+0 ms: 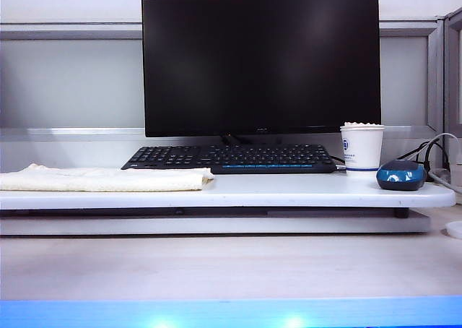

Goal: Wipe the tabletop with a clean cloth to remove dust and stains.

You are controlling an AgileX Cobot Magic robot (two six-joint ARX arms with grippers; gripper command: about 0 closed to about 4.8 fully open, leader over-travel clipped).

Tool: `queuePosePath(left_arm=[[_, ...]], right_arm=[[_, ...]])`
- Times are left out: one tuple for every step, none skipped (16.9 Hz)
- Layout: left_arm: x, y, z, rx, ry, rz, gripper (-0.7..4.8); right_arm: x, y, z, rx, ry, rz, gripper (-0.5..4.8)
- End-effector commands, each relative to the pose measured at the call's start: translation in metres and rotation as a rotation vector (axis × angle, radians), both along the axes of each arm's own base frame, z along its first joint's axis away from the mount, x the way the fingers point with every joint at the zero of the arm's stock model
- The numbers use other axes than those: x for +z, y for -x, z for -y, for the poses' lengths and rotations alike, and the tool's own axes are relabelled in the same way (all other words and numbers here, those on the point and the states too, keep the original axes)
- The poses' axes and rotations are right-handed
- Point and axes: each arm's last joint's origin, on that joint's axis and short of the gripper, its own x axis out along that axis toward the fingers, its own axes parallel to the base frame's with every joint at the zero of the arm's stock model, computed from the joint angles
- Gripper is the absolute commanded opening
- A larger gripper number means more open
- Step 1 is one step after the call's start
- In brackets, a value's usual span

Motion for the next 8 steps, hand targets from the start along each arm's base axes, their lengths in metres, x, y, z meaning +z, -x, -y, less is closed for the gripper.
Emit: queuePosePath(left_arm=[[0.0004,-0.0001,0.0002,-0.007,0.002,0.008,-0.06],[0.0004,-0.0001,0.0002,-0.007,0.002,0.008,-0.06],[0.0004,-0.0001,0.0001,-0.007,0.002,0.008,-0.06],[0.0004,-0.0001,0.0001,-0.007,0.003,0.007,-0.06],[0.0004,-0.0001,0.0001,-0.007,0.002,0.008,-0.06],[0.0004,-0.0001,0.0001,-0.007,0.002,0.008,-0.06],[0.0004,-0.0001,0.0001,-0.007,0.002,0.008,-0.06],[0.0004,-0.0001,0.0001,-0.007,0.002,0.008,-0.06]], right_arm=[[0.0012,-0.0003,0.0000,0.001,0.002,0.017,-0.08],[0.0012,-0.0003,-0.0003,0.008,-0.001,0.017,-0.08],[0.0012,-0.0002,-0.0006,0.020,-0.004,0.016,-0.08],[0.0012,-0.0002,-0.0007,0.022,-0.005,0.017,-0.08],[0.0012,-0.0002,-0.0007,0.022,-0.005,0.016,-0.08],[0.0012,-0.0002,-0.0007,0.022,-0.005,0.017,-0.08],[0.0012,-0.0002,-0.0007,0.022,-0.005,0.017,-0.08],[0.0012,-0.0002,-0.0007,0.022,-0.005,0.017,-0.08]])
